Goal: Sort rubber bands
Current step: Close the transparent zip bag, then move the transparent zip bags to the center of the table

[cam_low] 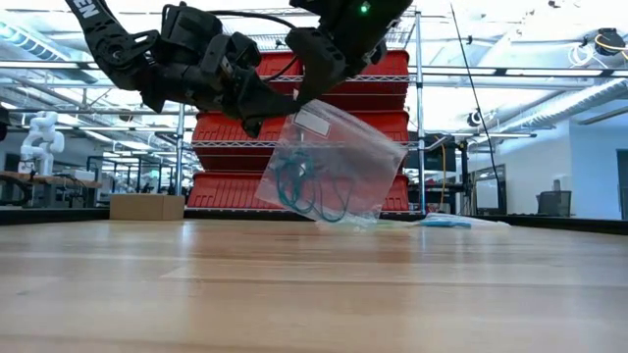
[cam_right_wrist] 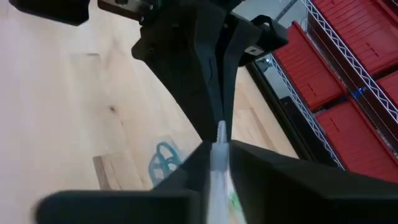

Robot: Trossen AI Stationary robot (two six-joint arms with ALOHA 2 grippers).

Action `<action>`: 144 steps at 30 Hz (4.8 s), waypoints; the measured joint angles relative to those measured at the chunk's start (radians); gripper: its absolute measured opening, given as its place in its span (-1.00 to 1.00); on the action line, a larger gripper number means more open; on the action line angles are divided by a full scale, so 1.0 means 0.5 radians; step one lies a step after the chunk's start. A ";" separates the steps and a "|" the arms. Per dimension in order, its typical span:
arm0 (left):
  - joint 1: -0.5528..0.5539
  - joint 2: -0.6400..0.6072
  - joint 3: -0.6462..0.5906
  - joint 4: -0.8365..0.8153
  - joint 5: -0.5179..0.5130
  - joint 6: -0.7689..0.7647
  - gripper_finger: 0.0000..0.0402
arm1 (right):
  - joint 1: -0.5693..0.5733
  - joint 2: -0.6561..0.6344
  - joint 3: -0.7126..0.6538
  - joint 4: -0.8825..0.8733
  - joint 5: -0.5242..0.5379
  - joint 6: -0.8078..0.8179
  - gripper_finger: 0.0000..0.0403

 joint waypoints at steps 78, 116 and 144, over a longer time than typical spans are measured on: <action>-0.009 -0.291 -0.296 -0.789 -0.757 0.102 -1.00 | 0.097 -0.430 -0.005 -1.637 -0.327 0.936 -0.45; 0.004 -0.615 -0.251 -0.872 -1.086 0.215 -0.24 | 0.095 -0.441 -0.002 -1.603 -0.340 0.925 -0.46; -0.277 -0.502 -0.192 -1.077 -0.783 0.420 -0.96 | 0.067 -0.433 -0.171 -1.351 -0.395 0.810 -0.69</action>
